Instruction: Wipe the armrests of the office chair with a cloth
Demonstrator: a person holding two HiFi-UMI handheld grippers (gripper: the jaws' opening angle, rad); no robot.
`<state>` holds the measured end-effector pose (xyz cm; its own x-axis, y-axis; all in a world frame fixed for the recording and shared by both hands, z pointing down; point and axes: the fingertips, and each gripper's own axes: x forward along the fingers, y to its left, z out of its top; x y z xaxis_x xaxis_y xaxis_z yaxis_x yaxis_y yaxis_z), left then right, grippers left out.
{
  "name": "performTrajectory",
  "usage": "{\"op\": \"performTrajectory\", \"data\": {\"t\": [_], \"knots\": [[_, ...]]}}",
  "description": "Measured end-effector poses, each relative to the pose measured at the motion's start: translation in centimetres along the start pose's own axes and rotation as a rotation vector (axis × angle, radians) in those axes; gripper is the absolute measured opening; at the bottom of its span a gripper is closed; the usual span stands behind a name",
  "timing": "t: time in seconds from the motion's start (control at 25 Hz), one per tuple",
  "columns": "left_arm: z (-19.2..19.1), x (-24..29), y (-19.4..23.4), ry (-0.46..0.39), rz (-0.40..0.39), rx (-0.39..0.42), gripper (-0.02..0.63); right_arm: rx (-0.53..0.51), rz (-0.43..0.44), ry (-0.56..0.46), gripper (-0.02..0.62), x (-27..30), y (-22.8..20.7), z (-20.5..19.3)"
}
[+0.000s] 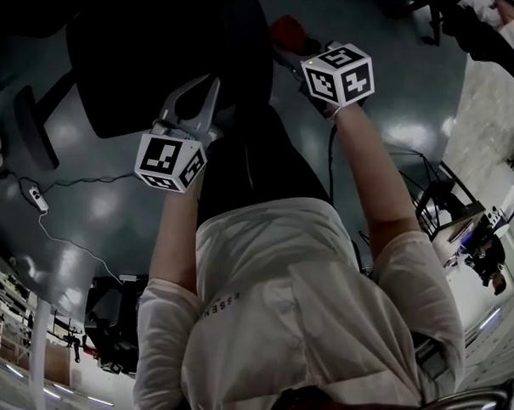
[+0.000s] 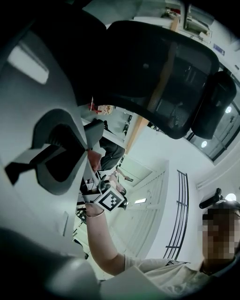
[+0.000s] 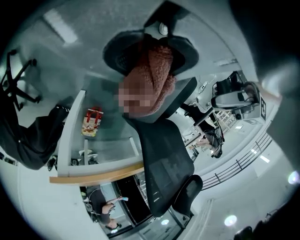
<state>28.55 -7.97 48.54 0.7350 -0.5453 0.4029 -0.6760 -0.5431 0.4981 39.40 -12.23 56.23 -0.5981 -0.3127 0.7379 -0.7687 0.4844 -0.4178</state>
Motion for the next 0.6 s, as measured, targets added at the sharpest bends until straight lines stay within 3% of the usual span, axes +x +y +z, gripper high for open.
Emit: {"op": "performTrajectory", "data": {"t": [0.6], "knots": [[-5.3,-7.4,-2.4,0.046,-0.051,0.024,0.017,0.113,-0.118,-0.043,0.049,-2.7,6.3,-9.6]]}}
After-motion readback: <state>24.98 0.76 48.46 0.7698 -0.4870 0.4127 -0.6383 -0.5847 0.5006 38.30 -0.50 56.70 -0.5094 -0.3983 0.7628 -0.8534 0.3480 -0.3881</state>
